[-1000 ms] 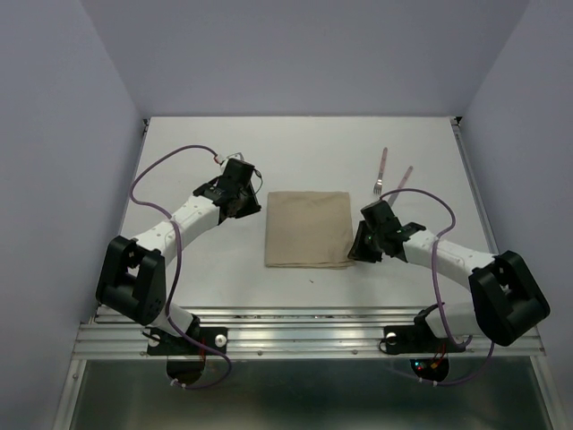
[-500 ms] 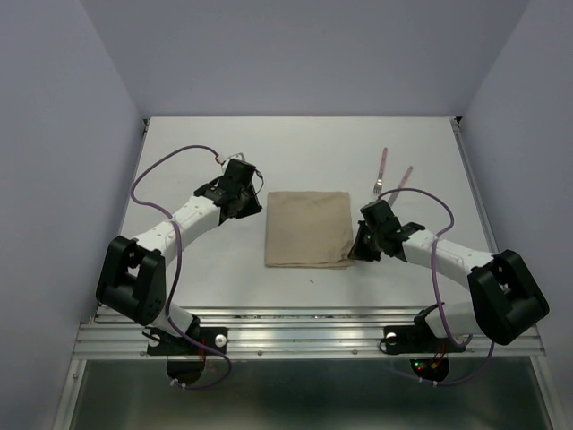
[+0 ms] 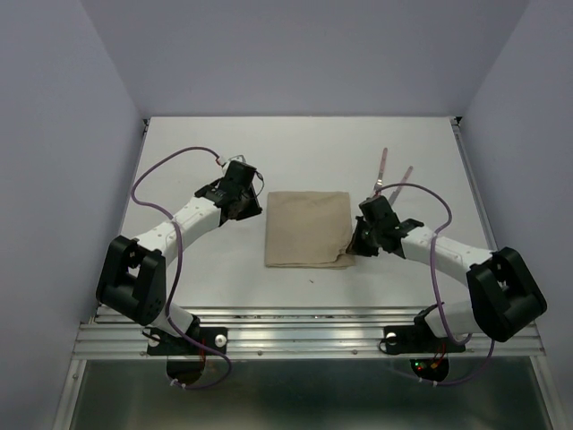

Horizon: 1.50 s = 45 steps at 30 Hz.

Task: Fold the napkin into a case and place the utensils inside
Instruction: Fold the top corner of the square-folded napkin at the center of the board.

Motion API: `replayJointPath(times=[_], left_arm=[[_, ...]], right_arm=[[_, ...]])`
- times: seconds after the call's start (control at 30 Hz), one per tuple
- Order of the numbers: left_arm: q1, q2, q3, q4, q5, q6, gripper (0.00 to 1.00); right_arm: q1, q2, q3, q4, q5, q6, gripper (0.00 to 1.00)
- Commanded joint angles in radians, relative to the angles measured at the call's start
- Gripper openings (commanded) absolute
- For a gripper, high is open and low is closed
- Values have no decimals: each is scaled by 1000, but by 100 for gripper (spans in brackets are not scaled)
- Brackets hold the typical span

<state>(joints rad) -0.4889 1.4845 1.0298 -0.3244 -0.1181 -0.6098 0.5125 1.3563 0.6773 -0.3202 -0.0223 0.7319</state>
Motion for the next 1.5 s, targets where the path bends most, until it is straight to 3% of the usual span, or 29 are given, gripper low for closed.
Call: replayJointPath(times=[0.0,0.43,0.97,1.23,1.47], left_arm=[[-4,-21,-20,5,-23,5,36],[-5,-30,-22,-5,-28,5,36],[-13,-12,-7,-1,-23,12,36],[-33,11,3,5,-18,10,36],[-36,3,-7,4,-22,5,36]], right_arm=[[9,35,54,91,-22,-25,1],[18,139,156,159,-57,-55,1],[18,-117,-21,58,-15,-25,1],[18,-115,-74,84,-16,0,1],[18,-94,-16,101,-25,-15,1]])
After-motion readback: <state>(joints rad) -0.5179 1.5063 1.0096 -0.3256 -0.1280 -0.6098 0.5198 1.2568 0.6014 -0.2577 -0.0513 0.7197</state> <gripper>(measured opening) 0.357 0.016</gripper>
